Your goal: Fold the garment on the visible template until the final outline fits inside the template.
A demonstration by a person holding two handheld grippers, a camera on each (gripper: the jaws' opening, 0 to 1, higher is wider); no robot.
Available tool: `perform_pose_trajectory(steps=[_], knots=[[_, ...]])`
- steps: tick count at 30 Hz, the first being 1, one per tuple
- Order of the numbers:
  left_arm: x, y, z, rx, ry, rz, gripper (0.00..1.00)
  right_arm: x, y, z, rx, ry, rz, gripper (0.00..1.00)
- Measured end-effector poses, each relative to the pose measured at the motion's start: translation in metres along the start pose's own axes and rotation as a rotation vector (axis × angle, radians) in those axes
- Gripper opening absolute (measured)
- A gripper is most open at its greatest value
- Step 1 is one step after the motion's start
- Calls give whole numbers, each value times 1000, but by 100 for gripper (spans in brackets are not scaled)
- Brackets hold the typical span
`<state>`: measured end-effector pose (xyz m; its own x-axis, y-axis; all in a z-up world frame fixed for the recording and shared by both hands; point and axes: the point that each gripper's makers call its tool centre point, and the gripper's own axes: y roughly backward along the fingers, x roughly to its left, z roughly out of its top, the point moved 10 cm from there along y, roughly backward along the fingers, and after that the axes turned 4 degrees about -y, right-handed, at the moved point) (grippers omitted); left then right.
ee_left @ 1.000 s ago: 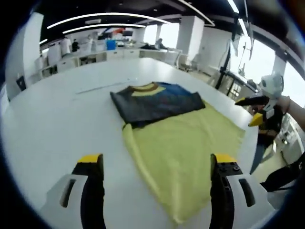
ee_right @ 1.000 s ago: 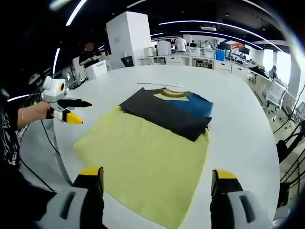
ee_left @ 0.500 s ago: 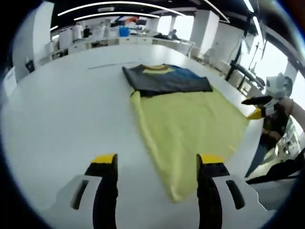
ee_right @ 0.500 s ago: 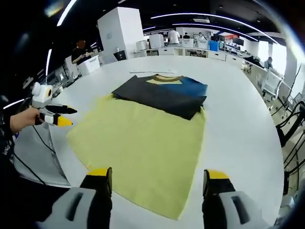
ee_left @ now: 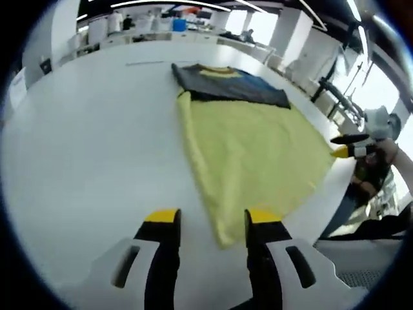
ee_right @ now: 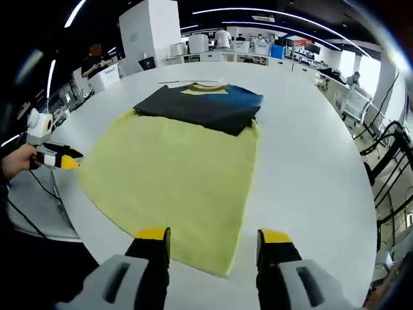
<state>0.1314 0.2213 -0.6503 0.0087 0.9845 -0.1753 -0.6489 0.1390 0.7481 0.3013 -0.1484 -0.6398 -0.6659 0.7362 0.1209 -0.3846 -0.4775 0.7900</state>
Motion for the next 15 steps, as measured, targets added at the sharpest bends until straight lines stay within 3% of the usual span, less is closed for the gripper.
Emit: perform_pose_trajectory(steps=[7, 9, 15], knots=[[-5, 2, -6, 24, 7, 35, 23, -3, 6, -6, 16, -10, -19, 42], [-8, 3, -10, 44, -23, 61, 20, -4, 7, -8, 24, -16, -23, 37], [-15, 4, -13, 34, 17, 87, 12, -2, 8, -15, 41, -30, -24, 23]])
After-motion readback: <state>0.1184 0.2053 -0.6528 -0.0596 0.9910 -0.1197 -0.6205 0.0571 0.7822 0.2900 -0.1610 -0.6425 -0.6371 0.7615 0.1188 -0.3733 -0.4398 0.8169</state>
